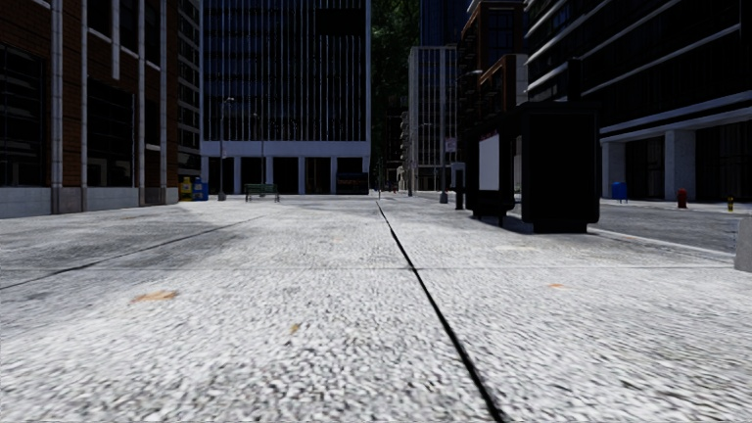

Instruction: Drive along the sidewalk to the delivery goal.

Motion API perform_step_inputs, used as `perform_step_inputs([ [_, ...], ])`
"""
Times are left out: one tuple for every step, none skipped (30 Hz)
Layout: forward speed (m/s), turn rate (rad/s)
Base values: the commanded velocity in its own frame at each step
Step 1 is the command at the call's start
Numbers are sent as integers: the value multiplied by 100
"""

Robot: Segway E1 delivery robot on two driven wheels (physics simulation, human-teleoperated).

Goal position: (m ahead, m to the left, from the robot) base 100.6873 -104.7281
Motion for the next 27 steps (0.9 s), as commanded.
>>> perform_step_inputs([
  [200,0],
  [200,0],
  [200,0],
  [200,0],
  [200,0],
  [200,0],
  [200,0],
  [200,0],
  [200,0],
  [200,0],
  [200,0],
  [200,0],
  [200,-5],
  [200,-10],
  [200,-11],
  [200,-11],
  [200,-13],
  [200,-16],
  [200,-19],
  [200,-22],
  [200,-22],
  [200,-23],
  [200,-24],
  [200,-24],
  [200,-24],
  [200,-24],
  [200,-26],
])
